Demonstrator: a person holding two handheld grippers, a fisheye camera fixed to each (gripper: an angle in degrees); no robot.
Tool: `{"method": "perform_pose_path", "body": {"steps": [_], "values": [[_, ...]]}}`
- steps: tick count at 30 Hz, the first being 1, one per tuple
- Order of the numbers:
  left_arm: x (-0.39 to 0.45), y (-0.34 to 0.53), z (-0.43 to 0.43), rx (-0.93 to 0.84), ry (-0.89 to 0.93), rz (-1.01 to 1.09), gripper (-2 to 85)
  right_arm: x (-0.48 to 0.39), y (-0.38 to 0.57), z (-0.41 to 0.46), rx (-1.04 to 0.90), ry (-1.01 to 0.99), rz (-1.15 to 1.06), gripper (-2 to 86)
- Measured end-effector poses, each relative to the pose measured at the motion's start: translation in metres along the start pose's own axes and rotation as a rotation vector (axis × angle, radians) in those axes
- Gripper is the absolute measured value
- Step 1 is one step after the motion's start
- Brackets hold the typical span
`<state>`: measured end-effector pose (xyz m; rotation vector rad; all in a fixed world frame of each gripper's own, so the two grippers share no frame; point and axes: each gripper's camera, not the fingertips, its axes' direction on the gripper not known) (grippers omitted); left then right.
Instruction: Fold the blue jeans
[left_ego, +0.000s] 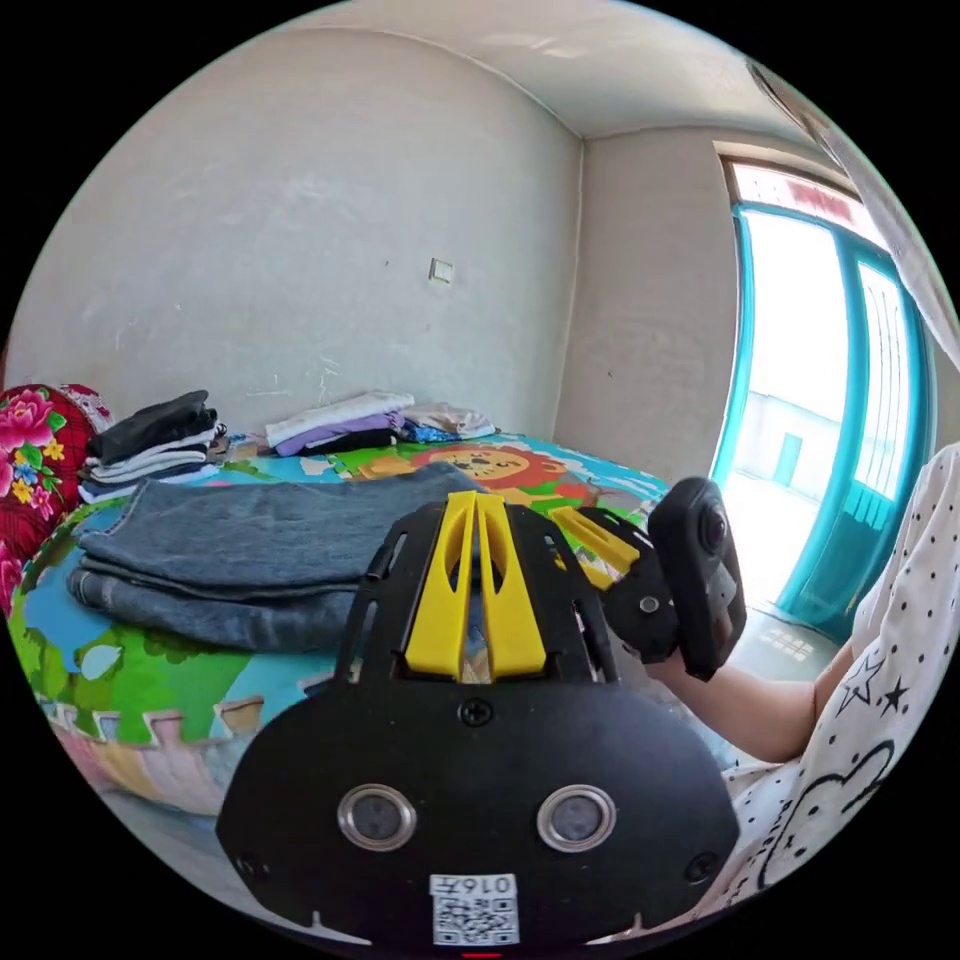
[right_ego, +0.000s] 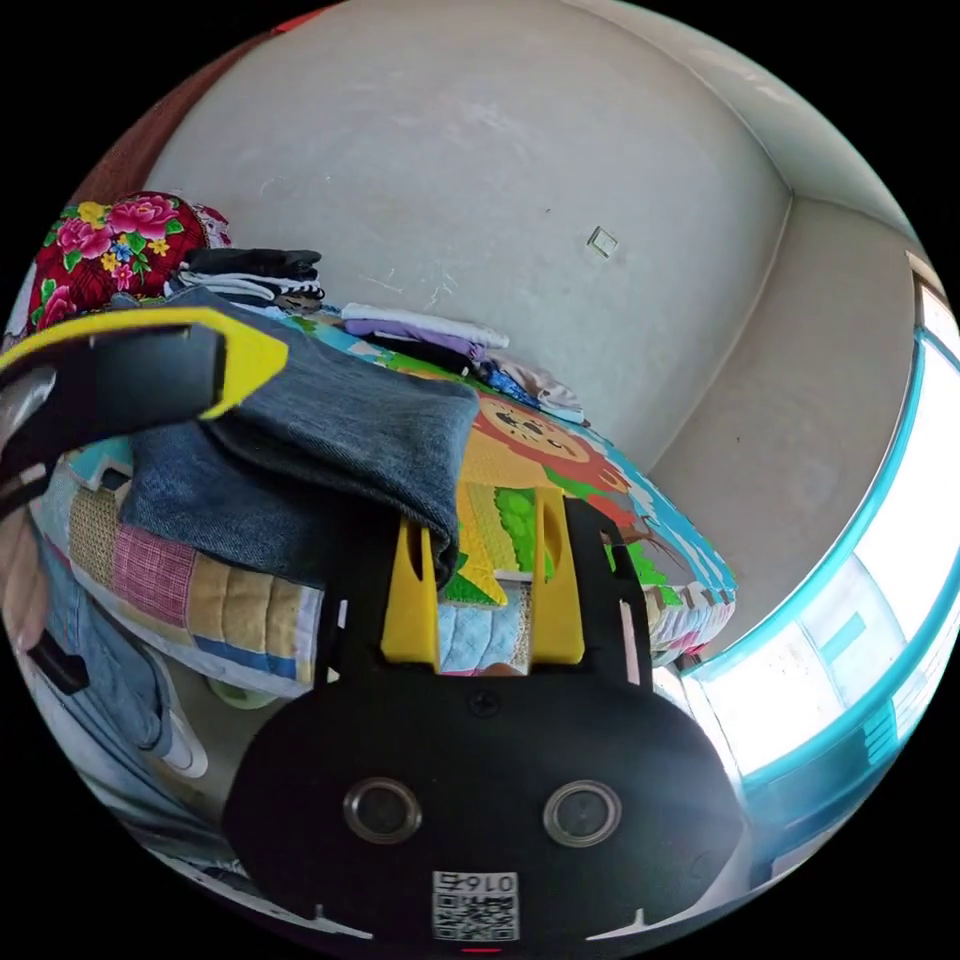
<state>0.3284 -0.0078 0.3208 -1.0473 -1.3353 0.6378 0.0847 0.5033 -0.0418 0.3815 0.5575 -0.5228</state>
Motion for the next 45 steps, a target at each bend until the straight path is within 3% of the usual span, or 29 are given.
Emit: {"method": "perform_pose_path", "body": {"steps": [3, 5, 12, 15, 20, 27, 29, 32, 35, 39, 42, 45], "values": [[-0.018, -0.022, 0.033, -0.243, -0.031, 0.081, -1.0, 0.008, 0.000, 0.009, -0.020, -0.059, -0.032, 5.7], [-0.034, -0.021, 0.047, -0.310, -0.150, 0.052, -1.0, 0.023, -0.002, 0.019, -0.015, -0.097, -0.035, 4.3], [-0.137, 0.029, 0.021, -0.278, -0.317, -0.225, -1.0, 0.088, -0.007, 0.082, -0.076, -0.152, 0.012, 3.4], [-0.169, 0.054, 0.009, -0.279, -0.313, -0.273, -1.0, 0.109, -0.006, 0.101, -0.063, -0.282, -0.057, 3.6], [-0.197, 0.072, 0.010, -0.280, -0.354, -0.237, -1.0, 0.166, -0.015, 0.092, 0.054, -0.592, -0.167, 3.9], [-0.234, 0.095, 0.063, -0.440, -0.377, -0.182, -1.0, 0.192, -0.074, 0.128, 0.056, -0.825, -0.387, 3.3], [-0.243, 0.110, 0.062, -0.382, -0.348, -0.186, -1.0, 0.208, -0.080, 0.136, 0.071, -0.916, -0.455, 2.6], [-0.266, 0.135, 0.057, -0.287, -0.261, -0.273, -1.0, 0.247, -0.083, 0.148, 0.313, -0.984, -0.253, 1.1], [-0.282, 0.152, 0.058, -0.254, -0.213, -0.317, -1.0, 0.256, -0.105, 0.193, 0.399, -0.979, -0.032, -0.1], [-0.289, 0.165, 0.066, -0.272, -0.233, -0.273, -1.0, 0.210, -0.145, 0.273, 0.078, -0.902, -0.096, -0.4], [-0.300, 0.177, 0.070, -0.268, -0.211, -0.285, -1.0, 0.157, -0.148, 0.345, -0.365, -0.702, -0.298, -0.5], [-0.308, 0.187, 0.074, -0.255, -0.205, -0.299, -1.0, 0.156, -0.147, 0.358, -0.374, -0.658, -0.344, -0.6]]}}
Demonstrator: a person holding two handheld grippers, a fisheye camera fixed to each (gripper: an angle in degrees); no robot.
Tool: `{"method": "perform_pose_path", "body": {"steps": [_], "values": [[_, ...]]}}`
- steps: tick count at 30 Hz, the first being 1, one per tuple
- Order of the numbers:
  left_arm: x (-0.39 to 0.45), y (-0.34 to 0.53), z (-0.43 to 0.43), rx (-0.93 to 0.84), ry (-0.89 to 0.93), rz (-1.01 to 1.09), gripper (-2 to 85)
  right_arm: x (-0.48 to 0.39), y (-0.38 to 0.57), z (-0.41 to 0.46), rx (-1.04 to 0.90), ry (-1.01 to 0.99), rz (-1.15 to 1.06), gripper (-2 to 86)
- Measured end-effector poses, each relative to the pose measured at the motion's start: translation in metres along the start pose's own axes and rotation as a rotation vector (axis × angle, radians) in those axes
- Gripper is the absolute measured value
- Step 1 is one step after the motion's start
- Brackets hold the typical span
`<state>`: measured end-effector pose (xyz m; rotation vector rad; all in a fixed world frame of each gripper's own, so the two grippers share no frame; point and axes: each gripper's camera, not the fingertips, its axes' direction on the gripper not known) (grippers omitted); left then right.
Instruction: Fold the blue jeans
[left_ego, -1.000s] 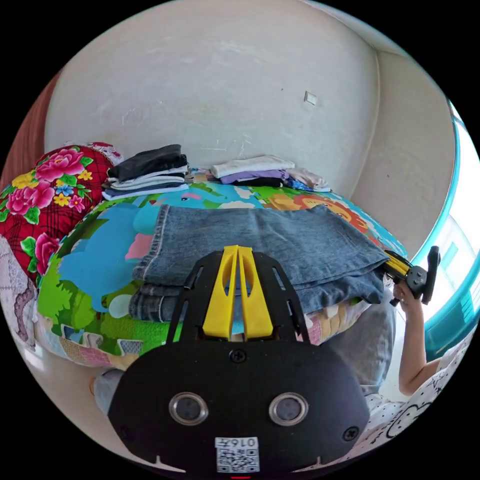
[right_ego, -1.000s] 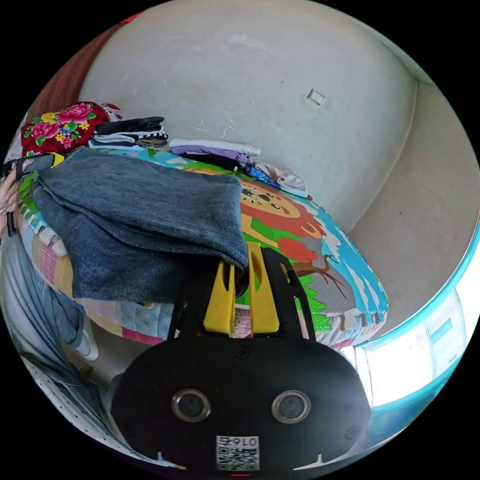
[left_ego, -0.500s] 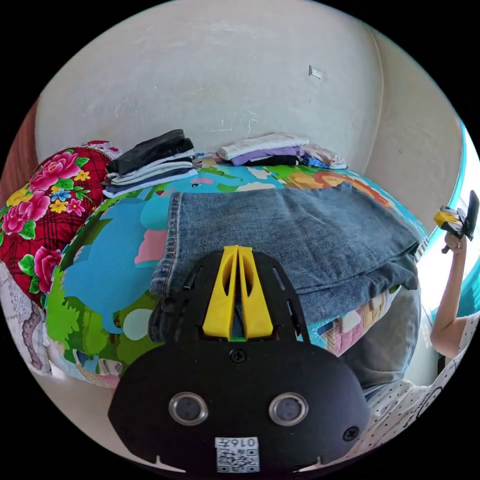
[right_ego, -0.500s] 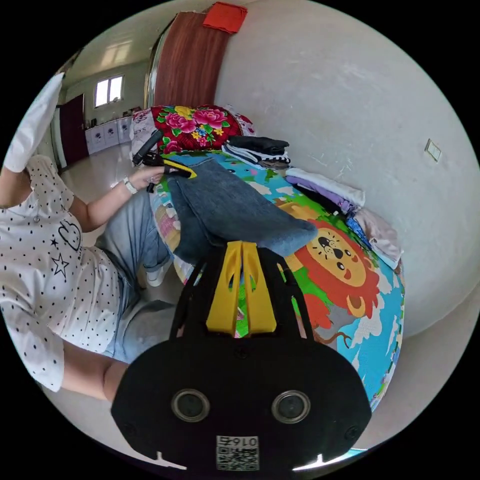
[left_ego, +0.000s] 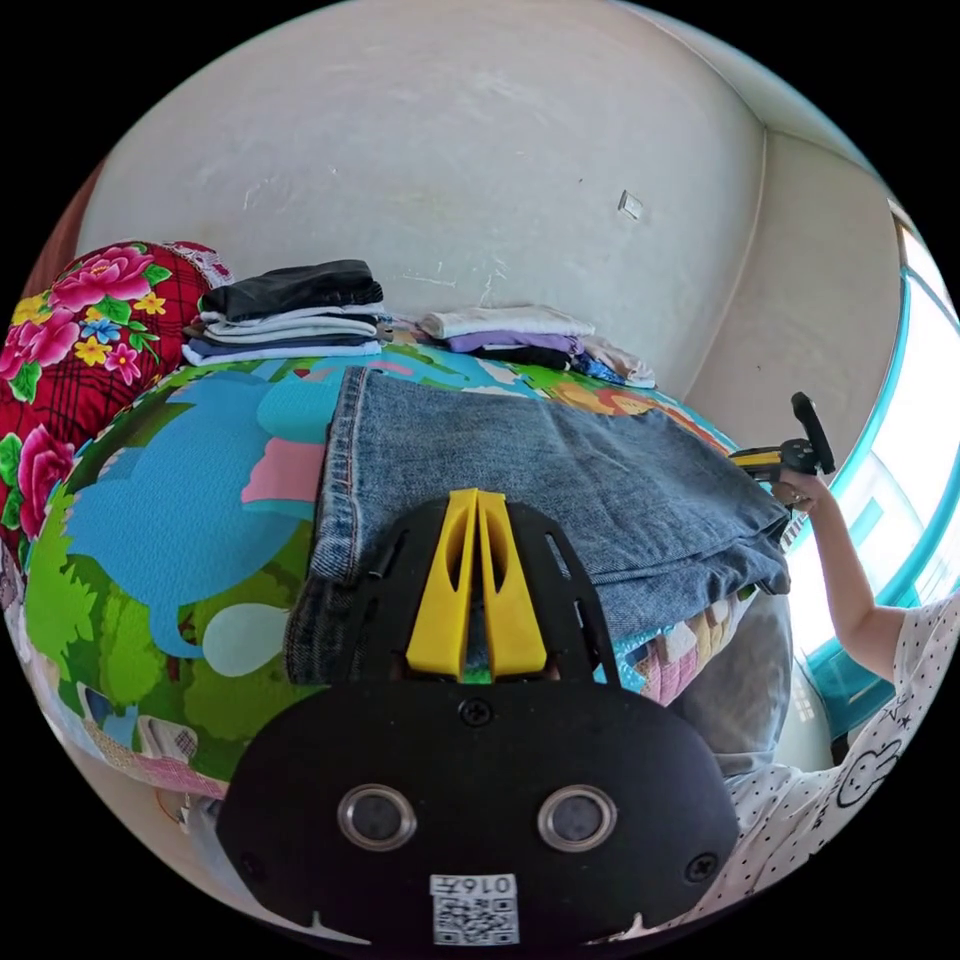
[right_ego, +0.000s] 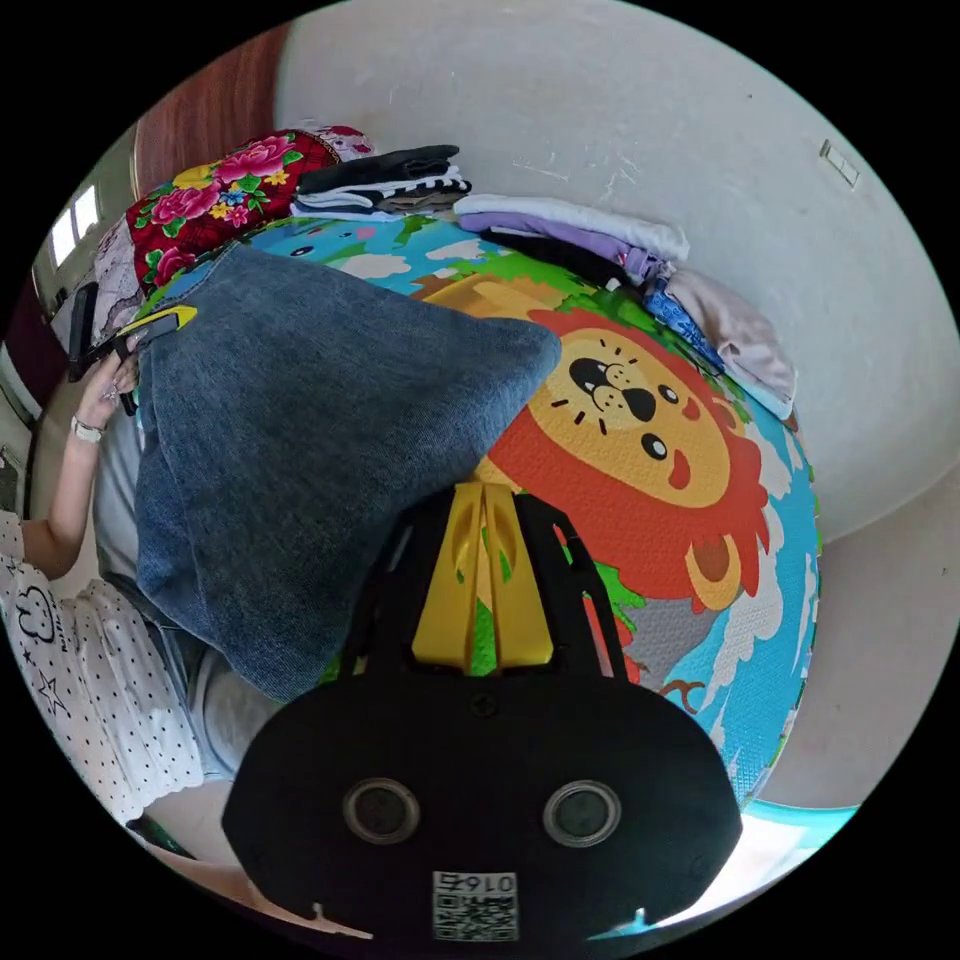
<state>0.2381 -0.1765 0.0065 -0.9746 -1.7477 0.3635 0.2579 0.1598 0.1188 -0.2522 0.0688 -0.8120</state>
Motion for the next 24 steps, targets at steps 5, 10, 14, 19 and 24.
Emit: {"method": "perform_pose_path", "body": {"steps": [5, 10, 14, 19, 24], "values": [[-0.008, 0.009, 0.012, 0.001, -0.018, 0.007, -1.0, 0.015, -0.016, -0.041, 0.334, -0.197, -0.003, -0.6], [-0.018, 0.017, 0.022, 0.001, -0.004, 0.000, -1.0, 0.006, -0.054, 0.019, -0.012, 0.022, -0.088, -0.6], [-0.025, 0.024, 0.030, 0.005, -0.006, 0.005, -1.0, 0.030, -0.051, 0.036, 0.021, -0.094, -0.019, -0.5], [-0.030, 0.032, 0.038, 0.009, -0.018, 0.013, -1.0, 0.050, -0.059, 0.019, 0.197, -0.127, 0.036, -0.5], [-0.037, 0.039, 0.044, 0.010, -0.012, 0.007, -1.0, 0.050, -0.089, 0.062, -0.047, -0.028, -0.027, -0.6]]}}
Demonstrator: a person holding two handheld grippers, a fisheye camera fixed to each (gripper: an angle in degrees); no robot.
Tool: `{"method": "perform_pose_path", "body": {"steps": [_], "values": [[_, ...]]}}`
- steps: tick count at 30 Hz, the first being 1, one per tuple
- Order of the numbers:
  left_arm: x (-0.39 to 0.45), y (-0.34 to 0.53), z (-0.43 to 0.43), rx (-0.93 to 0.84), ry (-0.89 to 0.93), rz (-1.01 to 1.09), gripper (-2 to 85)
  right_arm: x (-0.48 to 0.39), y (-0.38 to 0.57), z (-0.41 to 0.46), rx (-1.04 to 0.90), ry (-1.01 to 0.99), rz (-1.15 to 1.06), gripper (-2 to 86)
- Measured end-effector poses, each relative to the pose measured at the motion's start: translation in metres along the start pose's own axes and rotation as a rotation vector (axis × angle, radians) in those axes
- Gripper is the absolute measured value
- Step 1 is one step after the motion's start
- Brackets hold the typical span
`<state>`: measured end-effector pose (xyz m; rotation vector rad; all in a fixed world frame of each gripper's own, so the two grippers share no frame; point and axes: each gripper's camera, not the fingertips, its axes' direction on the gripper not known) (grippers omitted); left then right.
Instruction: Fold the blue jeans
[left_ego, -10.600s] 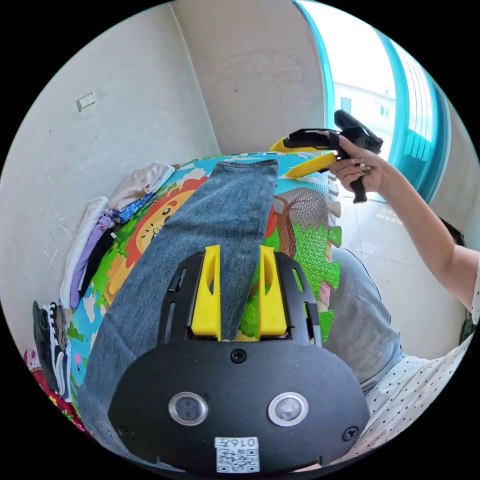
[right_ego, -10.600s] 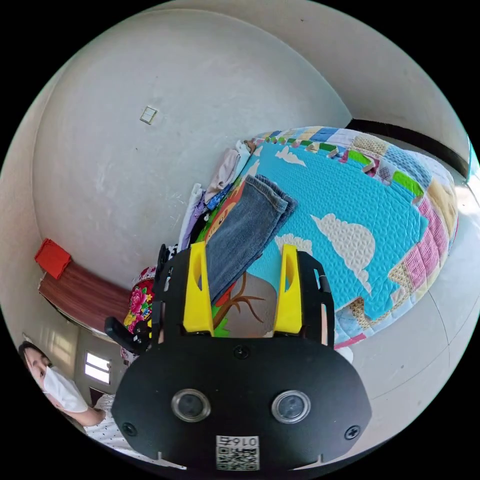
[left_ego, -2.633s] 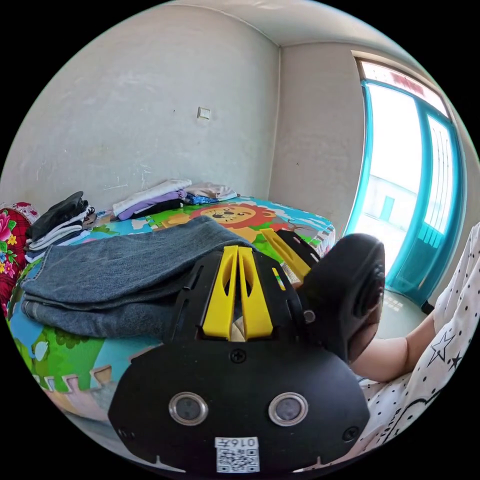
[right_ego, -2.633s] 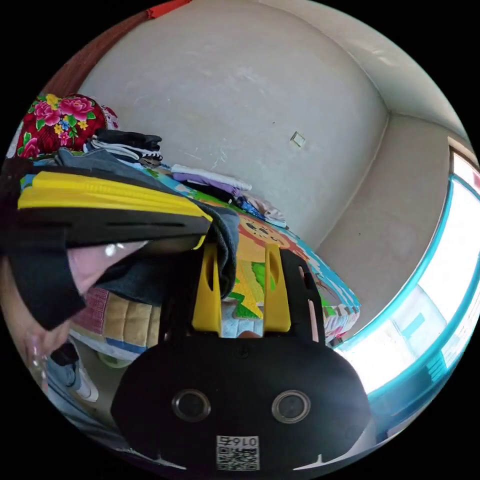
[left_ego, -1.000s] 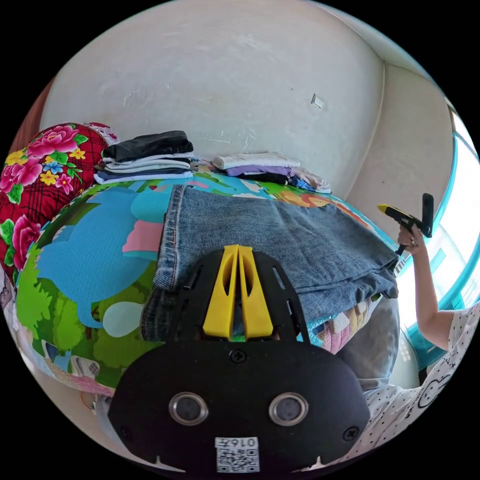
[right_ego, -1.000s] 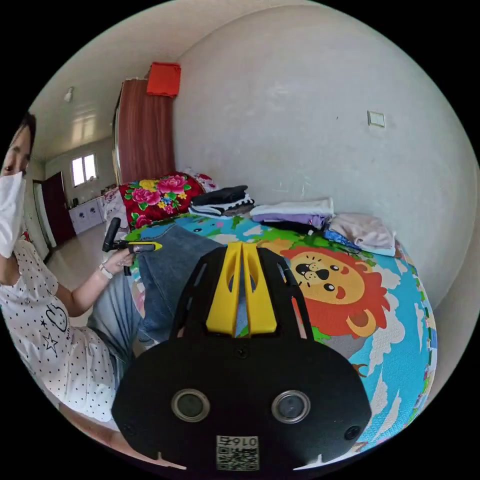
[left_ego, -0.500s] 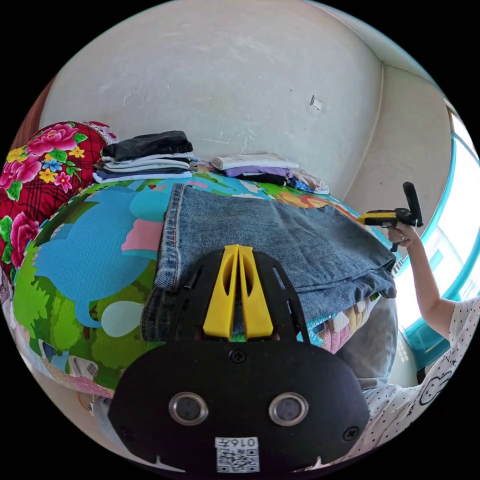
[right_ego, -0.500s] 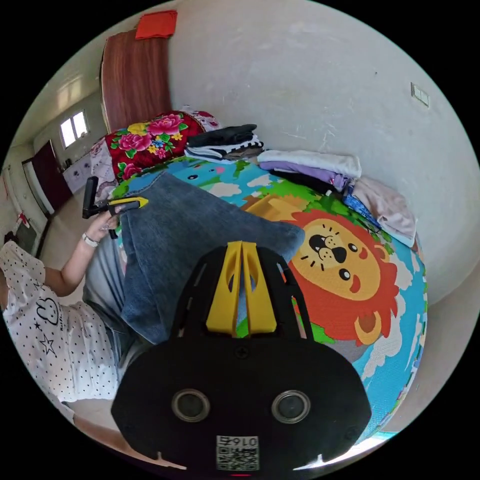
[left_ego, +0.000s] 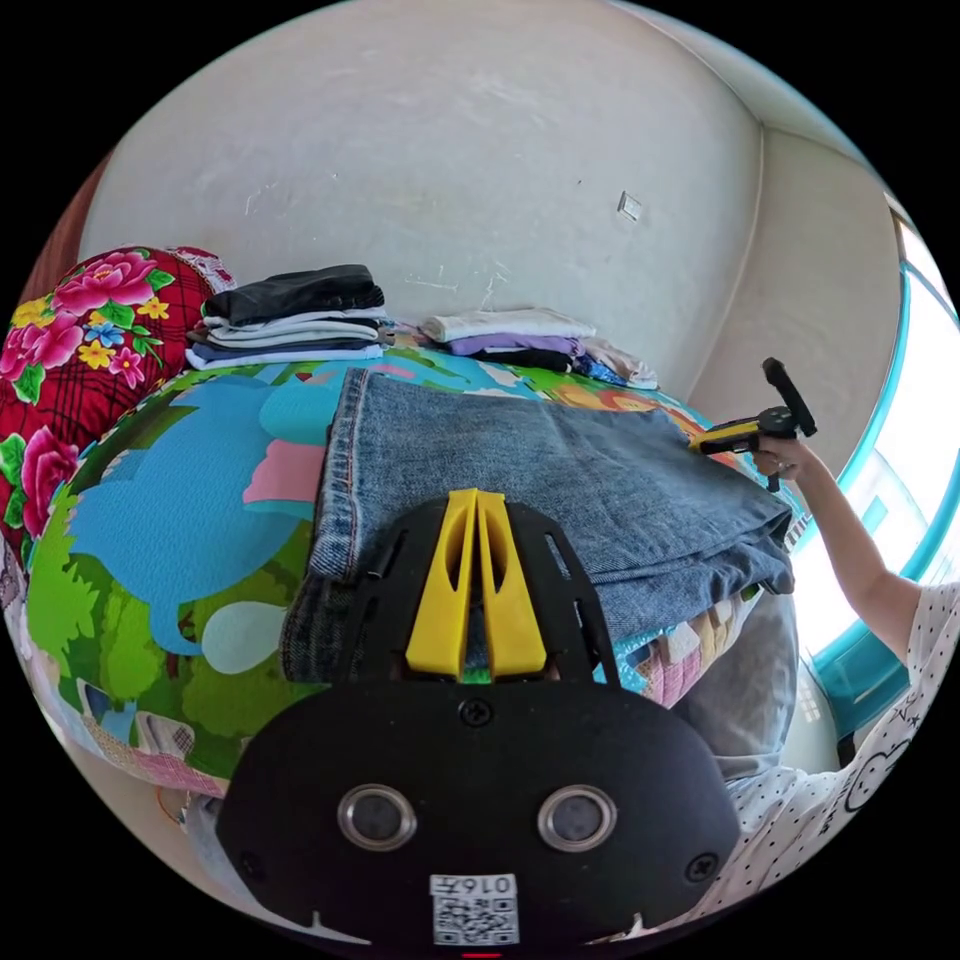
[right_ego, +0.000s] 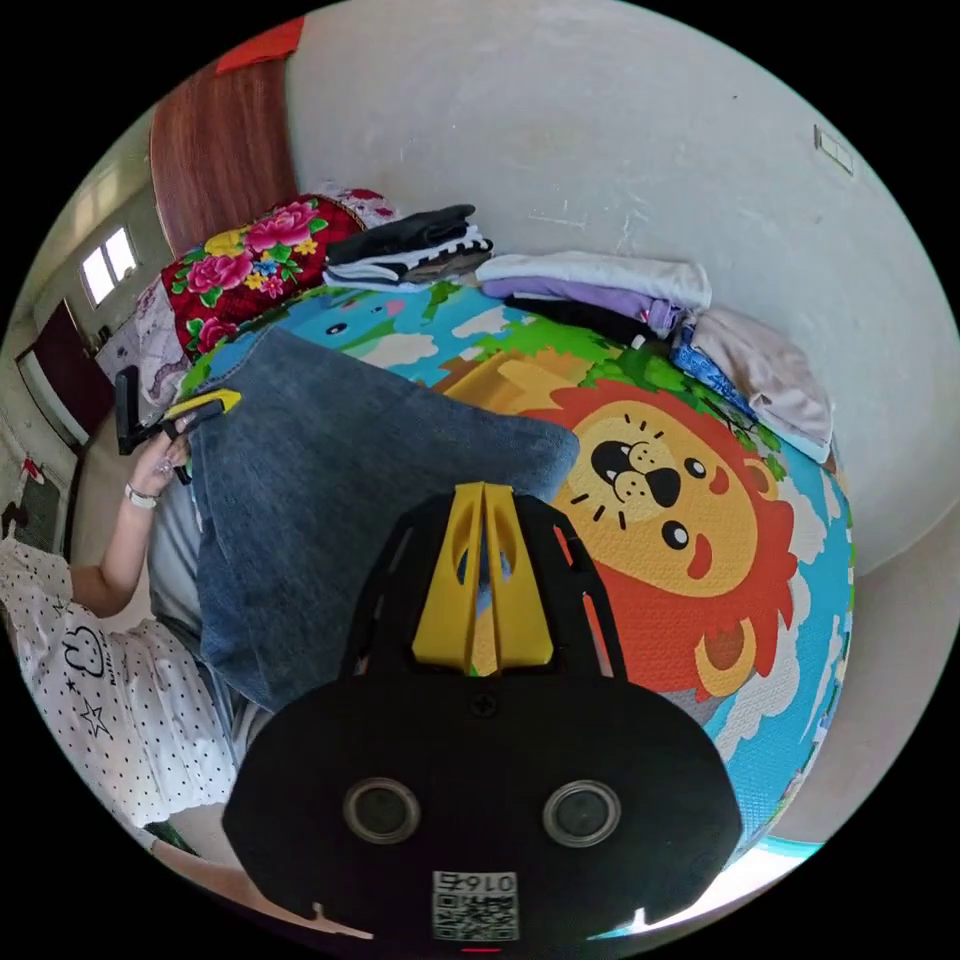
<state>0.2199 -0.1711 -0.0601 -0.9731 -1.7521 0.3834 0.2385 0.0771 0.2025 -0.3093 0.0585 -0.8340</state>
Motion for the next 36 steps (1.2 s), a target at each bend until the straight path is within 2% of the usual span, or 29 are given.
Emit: {"method": "perform_pose_path", "body": {"steps": [5, 9, 13, 16, 18, 20, 23, 24, 26, 27, 28, 31, 34, 36], "values": [[-0.004, 0.005, 0.004, 0.003, -0.005, 0.005, -1.0, 0.025, 0.000, -0.003, 0.059, -0.131, 0.085, -0.6], [-0.007, 0.009, 0.006, 0.005, -0.003, 0.004, -1.0, 0.026, 0.000, -0.021, 0.187, -0.115, 0.120, -0.6], [-0.010, 0.012, 0.006, 0.007, 0.001, 0.003, -1.0, 0.015, -0.009, 0.019, -0.030, -0.015, 0.056, -0.6], [-0.012, 0.014, 0.006, 0.008, 0.002, 0.003, -1.0, 0.024, -0.004, 0.011, -0.049, -0.075, 0.100, -0.5], [-0.014, 0.015, 0.005, 0.007, 0.002, 0.002, -1.0, 0.022, 0.001, 0.001, -0.052, -0.028, 0.111, -0.5], [-0.014, 0.016, 0.004, 0.010, 0.001, 0.003, -1.0, 0.006, 0.014, -0.025, 0.037, 0.001, 0.067, -0.6], [-0.016, 0.016, 0.002, 0.012, 0.002, 0.003, -1.0, -0.032, 0.044, -0.052, 0.173, -0.110, -0.055, -0.5], [-0.016, 0.016, 0.001, 0.011, 0.002, 0.003, -1.0, -0.039, 0.049, -0.053, 0.170, -0.113, -0.078, -0.5], [-0.017, 0.016, 0.000, 0.009, 0.005, 0.003, -1.0, -0.064, 0.070, -0.024, -0.008, 0.047, -0.104, -0.5], [-0.018, 0.016, -0.002, 0.012, 0.011, 0.001, -1.0, -0.069, 0.077, -0.018, -0.009, 0.074, -0.111, -0.5], [-0.018, 0.016, -0.003, 0.010, 0.014, 0.001, -1.0, -0.070, 0.092, -0.022, 0.076, 0.070, -0.067, -0.5], [-0.020, 0.015, -0.006, 0.013, 0.028, -0.006, -1.0, -0.064, 0.113, -0.042, 0.102, -0.014, 0.040, -0.5], [-0.019, 0.013, -0.011, 0.013, 0.021, -0.002, -1.0, -0.082, 0.149, -0.071, 0.227, 0.015, 0.042, -0.6], [-0.019, 0.012, -0.015, 0.012, 0.023, -0.003, -1.0, -0.094, 0.169, -0.075, 0.226, -0.041, 0.012, -0.5]]}}
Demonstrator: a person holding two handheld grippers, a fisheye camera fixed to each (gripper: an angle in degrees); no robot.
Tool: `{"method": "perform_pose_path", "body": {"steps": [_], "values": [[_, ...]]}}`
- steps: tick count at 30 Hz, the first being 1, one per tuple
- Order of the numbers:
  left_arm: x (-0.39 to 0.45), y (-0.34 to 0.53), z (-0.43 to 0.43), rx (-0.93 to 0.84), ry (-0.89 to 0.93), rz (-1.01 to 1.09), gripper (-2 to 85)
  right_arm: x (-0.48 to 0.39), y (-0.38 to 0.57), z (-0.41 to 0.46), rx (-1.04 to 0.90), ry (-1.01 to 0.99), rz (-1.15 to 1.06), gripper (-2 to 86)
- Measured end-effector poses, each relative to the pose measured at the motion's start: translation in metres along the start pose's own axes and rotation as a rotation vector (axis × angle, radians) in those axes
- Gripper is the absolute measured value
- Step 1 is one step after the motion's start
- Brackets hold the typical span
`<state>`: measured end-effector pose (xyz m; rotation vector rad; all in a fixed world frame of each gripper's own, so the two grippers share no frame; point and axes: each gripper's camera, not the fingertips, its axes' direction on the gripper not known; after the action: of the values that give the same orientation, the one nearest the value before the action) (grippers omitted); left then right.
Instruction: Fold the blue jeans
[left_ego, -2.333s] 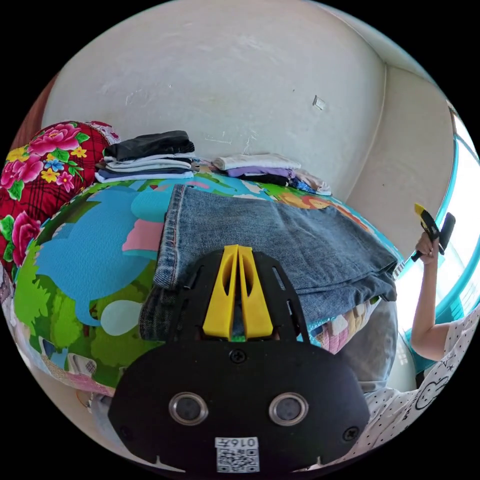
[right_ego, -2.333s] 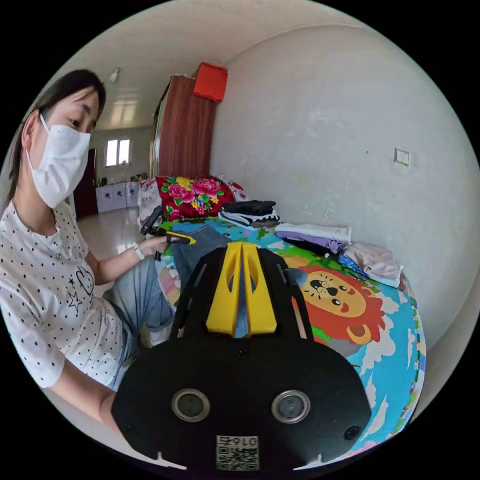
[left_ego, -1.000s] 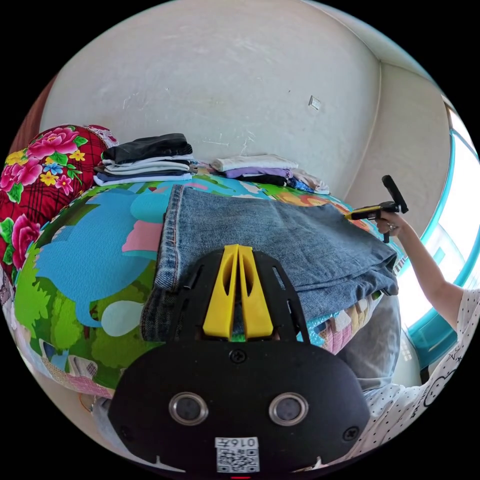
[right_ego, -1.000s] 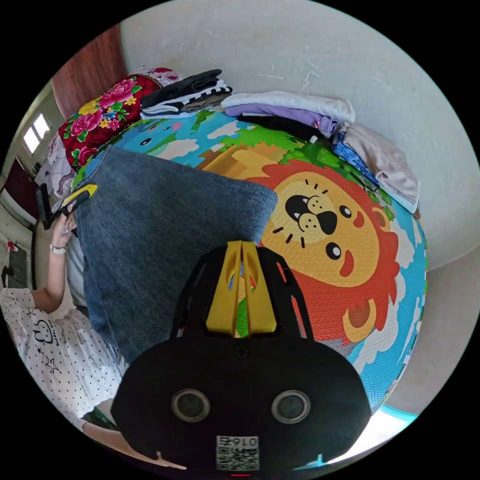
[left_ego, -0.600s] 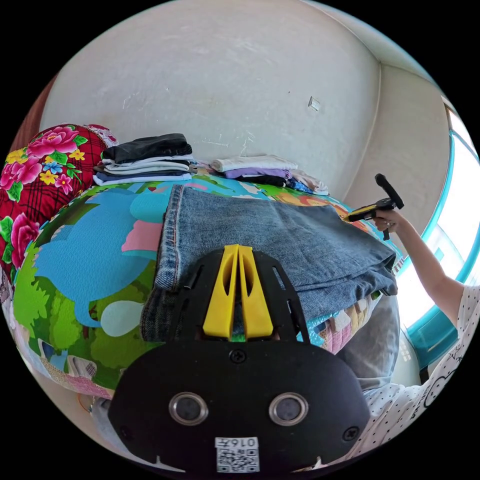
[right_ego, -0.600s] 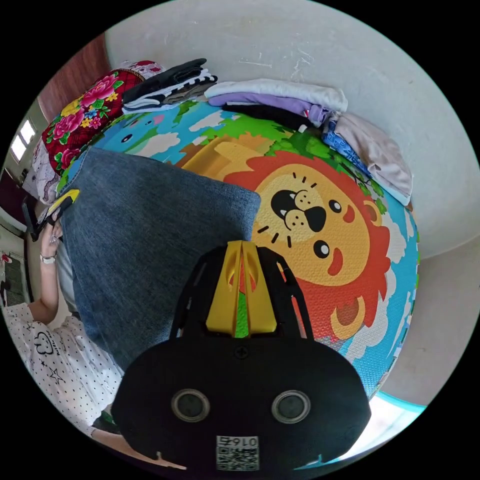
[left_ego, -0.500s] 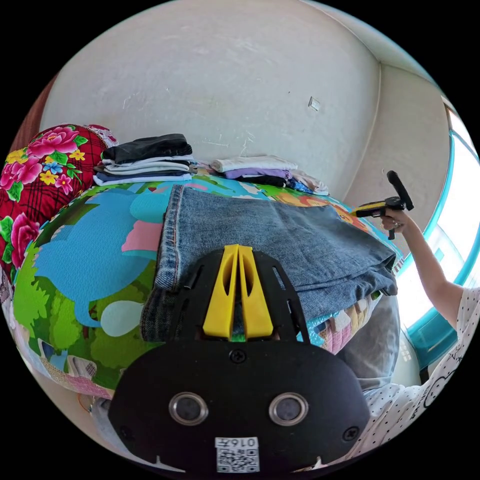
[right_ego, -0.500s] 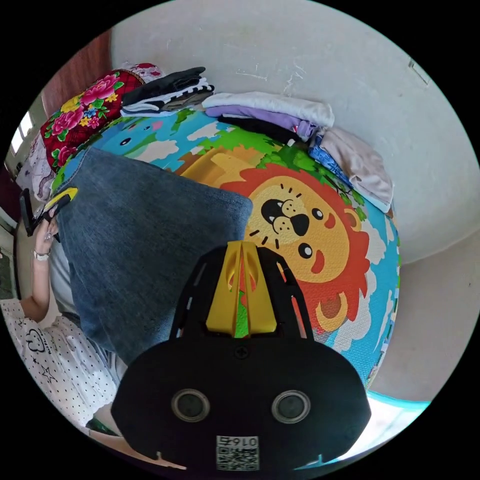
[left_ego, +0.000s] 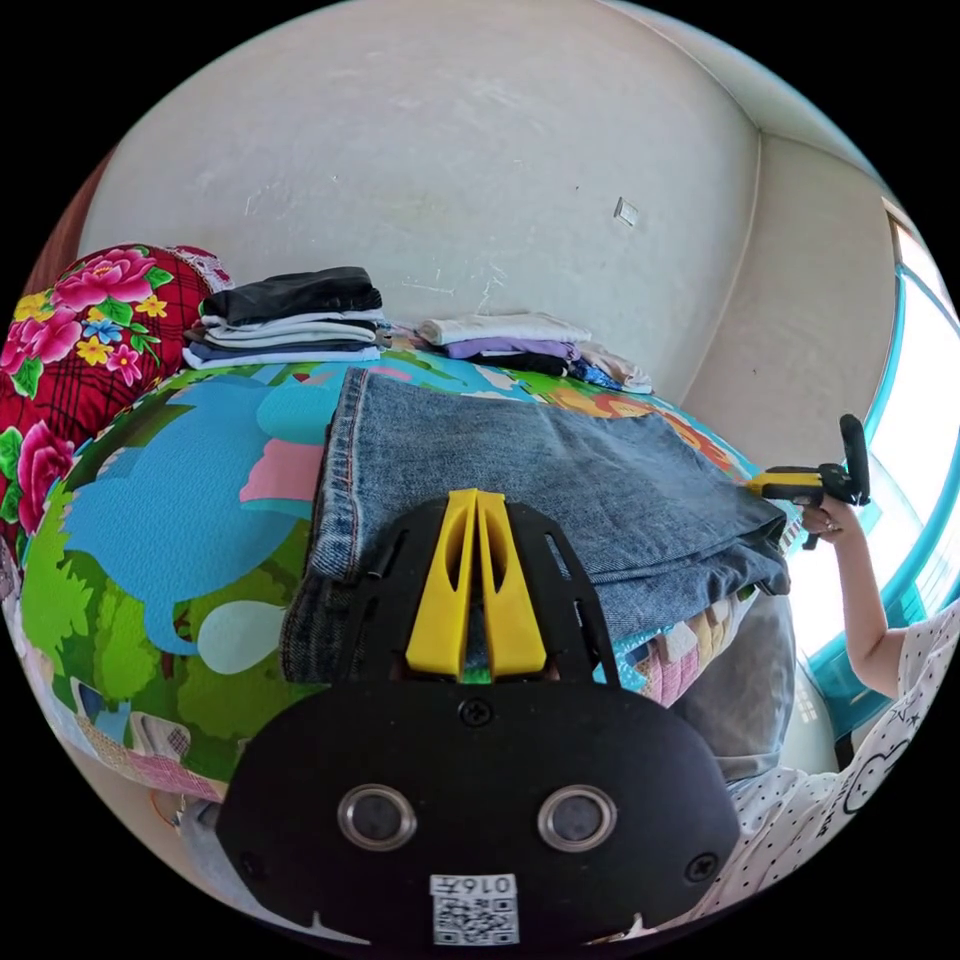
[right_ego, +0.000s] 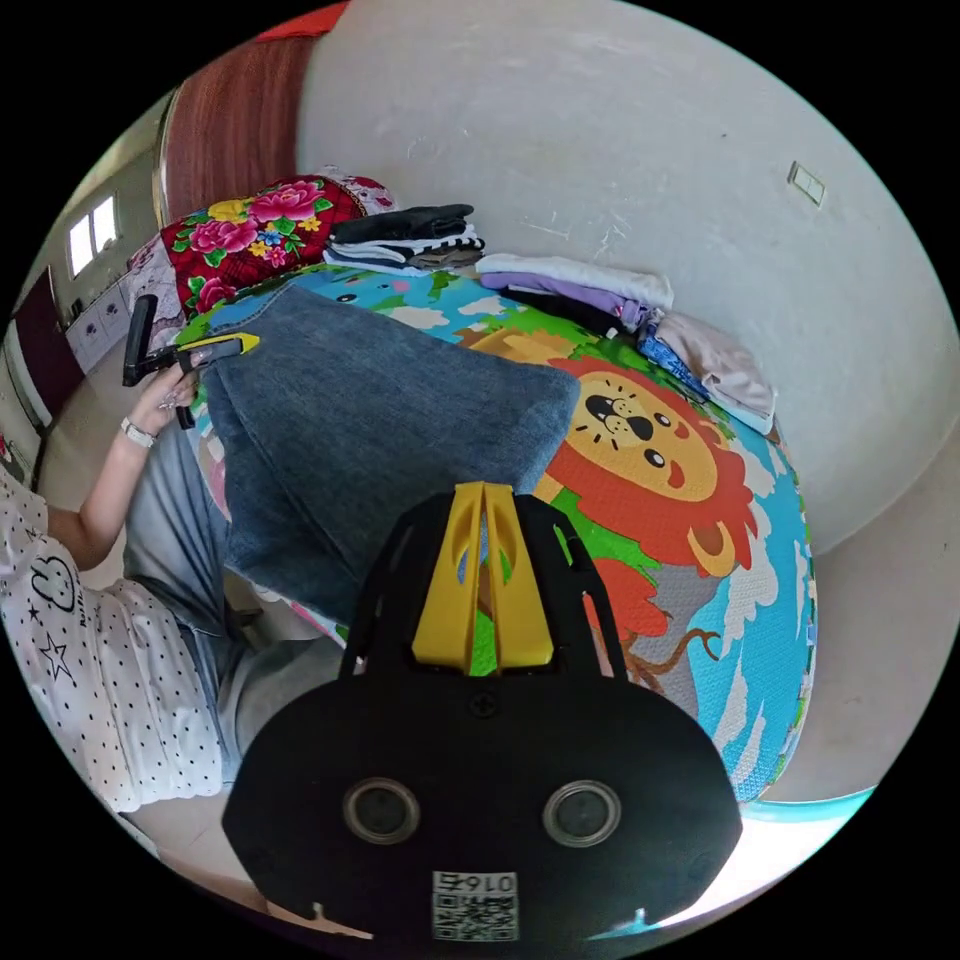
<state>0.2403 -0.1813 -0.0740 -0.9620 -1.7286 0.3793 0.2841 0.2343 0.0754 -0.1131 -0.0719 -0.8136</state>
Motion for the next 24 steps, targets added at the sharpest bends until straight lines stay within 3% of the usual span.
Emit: {"method": "perform_pose_path", "body": {"steps": [3, 7, 13, 16, 19, 24], "values": [[0.001, -0.003, -0.005, 0.000, 0.001, 0.000, -1.0, -0.014, 0.035, 0.006, -0.023, 0.064, -0.007, -0.5], [0.003, -0.008, -0.012, 0.000, 0.005, -0.002, -1.0, -0.005, 0.062, -0.009, 0.027, -0.038, 0.095, -0.5], [0.004, -0.020, -0.034, -0.013, 0.038, -0.015, -1.0, -0.041, 0.089, -0.047, 0.094, 0.041, 0.025, -0.5], [0.000, -0.021, -0.063, 0.026, -0.032, -0.068, -1.0, -0.047, 0.115, -0.045, 0.030, 0.044, 0.024, -0.5], [-0.002, -0.025, -0.092, 0.059, -0.026, -0.088, -1.0, -0.042, 0.136, -0.051, 0.072, -0.025, 0.097, -0.5], [0.013, -0.038, -0.140, 0.130, -0.080, -0.097, -1.0, -0.061, 0.153, -0.081, 0.131, 0.059, 0.063, -0.5]]}}
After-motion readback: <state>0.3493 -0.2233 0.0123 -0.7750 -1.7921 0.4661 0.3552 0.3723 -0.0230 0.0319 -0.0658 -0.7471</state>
